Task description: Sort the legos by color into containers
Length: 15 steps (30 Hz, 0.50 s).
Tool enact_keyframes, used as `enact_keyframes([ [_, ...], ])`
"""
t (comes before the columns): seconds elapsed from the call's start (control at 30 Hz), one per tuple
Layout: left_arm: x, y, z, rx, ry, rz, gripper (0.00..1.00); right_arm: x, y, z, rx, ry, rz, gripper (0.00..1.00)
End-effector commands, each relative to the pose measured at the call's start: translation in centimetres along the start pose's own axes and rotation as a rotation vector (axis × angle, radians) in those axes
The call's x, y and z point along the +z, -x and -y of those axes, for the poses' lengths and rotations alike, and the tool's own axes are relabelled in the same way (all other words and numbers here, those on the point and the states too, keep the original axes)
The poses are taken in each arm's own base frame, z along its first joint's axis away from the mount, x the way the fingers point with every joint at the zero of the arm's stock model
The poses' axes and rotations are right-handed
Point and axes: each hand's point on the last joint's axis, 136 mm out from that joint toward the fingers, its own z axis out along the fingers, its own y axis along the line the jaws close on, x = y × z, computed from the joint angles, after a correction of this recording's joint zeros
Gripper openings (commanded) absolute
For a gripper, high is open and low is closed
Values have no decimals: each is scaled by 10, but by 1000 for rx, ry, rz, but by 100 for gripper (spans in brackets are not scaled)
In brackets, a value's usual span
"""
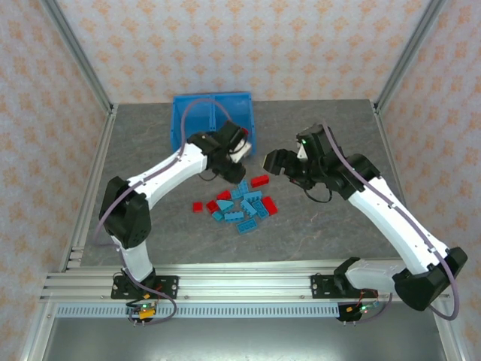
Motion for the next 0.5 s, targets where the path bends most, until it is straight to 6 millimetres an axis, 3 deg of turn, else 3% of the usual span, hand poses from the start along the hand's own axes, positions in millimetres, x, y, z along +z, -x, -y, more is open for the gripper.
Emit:
enact_keyframes([
  [0.0, -29, 41, -30, -135, 115, 112, 36, 0, 10, -16, -2, 37, 13, 83],
  [0.27, 3, 129, -82, -490, 163, 262, 40, -6, 15, -18, 27, 30, 30, 83],
  [0.43, 25, 159, -110, -642, 186, 321, 40, -19, 8, -9, 64, 14, 47, 83],
  [0.47, 27, 165, -116, -643, 202, 335, 40, -29, 7, -8, 68, 28, 70, 83],
])
